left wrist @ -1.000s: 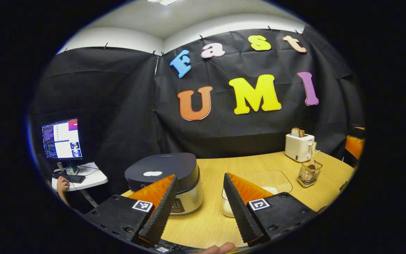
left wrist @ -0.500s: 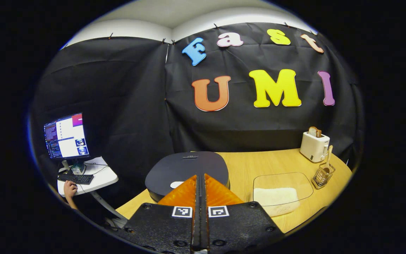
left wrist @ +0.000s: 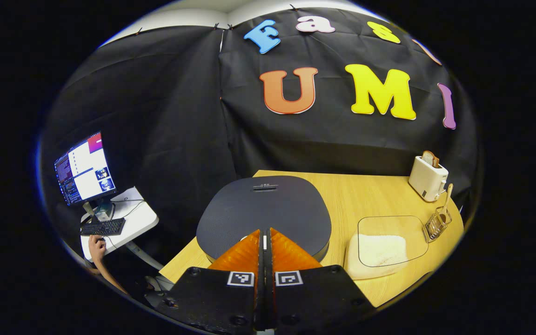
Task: Close the left gripper, press the button to open the rice cooker; take a wooden spoon from the chopstick holder with the right hand, scoop a spoonful of rice and pour it into the rice cooker, then put the wooden spoon back into the chopstick holder.
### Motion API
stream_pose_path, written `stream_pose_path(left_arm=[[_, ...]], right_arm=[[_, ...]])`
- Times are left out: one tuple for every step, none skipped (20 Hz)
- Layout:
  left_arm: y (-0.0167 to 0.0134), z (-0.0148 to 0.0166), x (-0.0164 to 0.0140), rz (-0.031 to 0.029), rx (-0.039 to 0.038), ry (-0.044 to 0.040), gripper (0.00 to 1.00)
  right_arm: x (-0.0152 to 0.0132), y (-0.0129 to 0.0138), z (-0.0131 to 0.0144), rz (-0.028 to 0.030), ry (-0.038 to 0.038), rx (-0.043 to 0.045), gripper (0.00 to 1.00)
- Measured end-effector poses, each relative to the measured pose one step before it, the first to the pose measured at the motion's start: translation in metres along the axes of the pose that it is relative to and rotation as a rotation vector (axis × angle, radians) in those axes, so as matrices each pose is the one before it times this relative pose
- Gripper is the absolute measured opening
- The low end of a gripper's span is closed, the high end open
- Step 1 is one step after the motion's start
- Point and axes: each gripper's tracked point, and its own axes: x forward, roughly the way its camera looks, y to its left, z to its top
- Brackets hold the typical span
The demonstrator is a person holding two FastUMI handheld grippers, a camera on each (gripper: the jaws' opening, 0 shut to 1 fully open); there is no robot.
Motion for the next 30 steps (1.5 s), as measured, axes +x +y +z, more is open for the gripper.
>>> stream_pose_path(left_arm=[[0.00085, -0.00421, 0.00425, -0.00309, -0.00642, 0.01642, 0.03], [0.00079, -0.0012, 0.00276, -0.01408, -0.0073, 0.00251, 0.03], [-0.00246, -0.00127, 0.00252, -0.01479, -0.00774, 0.00481, 0.03], [-0.00029, 0.00048, 0.00285, -0.00502, 0.00747, -0.00352, 0.03], [0.00014, -0.00233, 0.00376, 0.00196, 0.01293, 0.00508, 0.03], [0.00088, -0.00462, 0.00368, -0.00001, 0.01581, 0.0089, 0.02], [0.00069, 0.00099, -0.00044, 0.00911, 0.01077, -0.0119, 0.02], [0.00136, -0.00242, 0.00014, 0.00424, 0.00348, 0.00489, 0.03], [0.00073, -0.00063, 0.0005, 0.00271, -0.00162, -0.00059, 0.03], [-0.00035, -0.00259, 0.00099, -0.00372, -0.00822, 0.01525, 0.03], [-0.00056, -0.0006, -0.00062, -0.00868, -0.01271, 0.00971, 0.03], [-0.00014, -0.00028, 0.00058, -0.01379, -0.0151, 0.01059, 0.03], [-0.0005, -0.00102, -0.00022, -0.0134, -0.01432, 0.00555, 0.03], [-0.00084, -0.00105, -0.00015, -0.00927, -0.00133, 0.00258, 0.03], [-0.00077, -0.0024, 0.00032, -0.00279, 0.02067, 0.01437, 0.03], [0.00118, 0.00066, -0.00287, 0.00656, 0.03595, -0.01018, 0.03], [0.0005, -0.00122, 0.00534, 0.0132, 0.00483, 0.01983, 0.03], [0.00047, 0.00202, -0.00223, 0.02094, 0.01341, -0.01466, 0.03], [0.00241, -0.00192, -0.0009, 0.02123, 0.01332, 0.00424, 0.03], [-0.00159, 0.00203, -0.0002, 0.01566, 0.02055, 0.00143, 0.03], [0.00093, 0.00083, 0.00012, 0.01365, 0.01085, 0.00467, 0.03], [-0.00022, 0.00323, -0.00042, 0.01605, 0.02316, 0.00075, 0.03], [-0.0003, 0.00639, 0.00235, 0.01334, 0.03448, -0.02079, 0.03], [0.00169, 0.00414, -0.00426, 0.01984, 0.0123, -0.00337, 0.02], [0.00432, 0.00952, -0.00225, 0.02415, 0.00627, -0.04299, 0.03], [0.00503, 0.01467, -0.00355, 0.02998, 0.00486, -0.05278, 0.03], [0.00452, 0.01738, -0.00343, 0.02356, 0.00265, -0.06168, 0.03], [0.0023, 0.01447, -0.00432, 0.01142, -0.00926, -0.04392, 0.03], [0.00191, 0.01246, -0.00627, 0.00465, -0.01586, -0.03021, 0.03], [-0.00121, 0.01284, -0.0097, -0.00049, -0.01732, -0.03888, 0.03]], right_arm=[[0.00013, -0.00275, 0.00025, -0.00234, 0.00157, 0.00382, 0.95], [0.00035, -0.0017, -0.00125, -0.0043, 0.00288, 0.00396, 0.95], [-0.00021, -0.00227, 0.00011, -0.00491, 0.0004, 0.00562, 0.95], [0.00099, -0.0018, 0.00027, -0.00246, 0.00064, 0.00679, 0.92], [0.00041, -0.0007, 0.00074, -0.0003, -0.00028, 0.0064, 0.95], [0.00074, -0.00064, -0.0005, 0.00011, -0.00004, 0.00575, 0.95], [0.0004, -0.00119, -0.00023, -0.0007, 0.00118, 0.00298, 0.95], [-0.00015, -0.0007, -0.00097, -0.0015, 0.00085, 0.00025, 0.91], [-0.00037, -0.00066, 0.00047, -0.00246, 0.0015, -0.00026, 0.95], [-0.00003, -0.00038, -0.00053, -0.00034, 0.00021, 0.00154, 0.91], [0.00017, 0.0007, 0.00049, 0.00188, -0.00005, 0.0021, 0.91], [-0.00048, 0.00104, 0.0006, 0.00189, -0.00128, 0.00062, 0.95], [-0.00086, 0.00075, 0.00152, 0.00183, -0.00302, -0.00148, 0.91], [-0.00114, -0.00046, 0.00022, 0.00061, -0.00249, -0.00192, 0.91], [-0.00125, 0.00088, 0.00065, 0.00202, -0.00288, -0.00131, 0.95], [0.00008, 0.00174, -0.00043, 0.0033, -0.00029, -0.0015, 0.95], [0.00031, 0.00116, -0.0001, 0.00227, 0.00192, -0.00107, 0.95], [-0.00028, 0.00054, -0.00111, 0.00184, 0.00094, -0.00292, 0.95], [-0.00075, 0.00089, 0.0014, 0.00141, -0.00099, -0.00431, 0.95], [-0.00039, 0.00031, -0.00026, 0.00168, -0.0035, -0.00548, 0.95], [-0.00057, -0.00064, 0.00121, -0.00141, -0.00179, -0.00816, 0.95], [0.00035, -0.00195, -0.00059, -0.00494, -0.0005, -0.00909, 0.95], [0.00074, -0.00311, 0.00007, -0.0073, -0.00165, -0.006, 0.95], [0.00067, -0.00267, -0.00116, -0.00988, 0.0008, -0.00175, 0.95], [0.00192, -0.00273, -0.00151, -0.00894, 0.00458, 0.00422, 0.96], [0.00238, -0.00133, -0.00313, -0.00583, 0.00848, 0.00924, 0.95], [0.00193, -0.00108, -0.00247, -0.00229, 0.01254, 0.00861, 0.95], [0.00185, -0.00038, -0.00273, -0.0011, 0.00872, 0.00791, 0.95], [0.00172, -0.00065, -0.00117, -0.00185, 0.00761, 0.00483, 0.96], [0.00114, -0.00206, -0.00158, -0.00249, 0.00535, 0.00266, 0.96]])
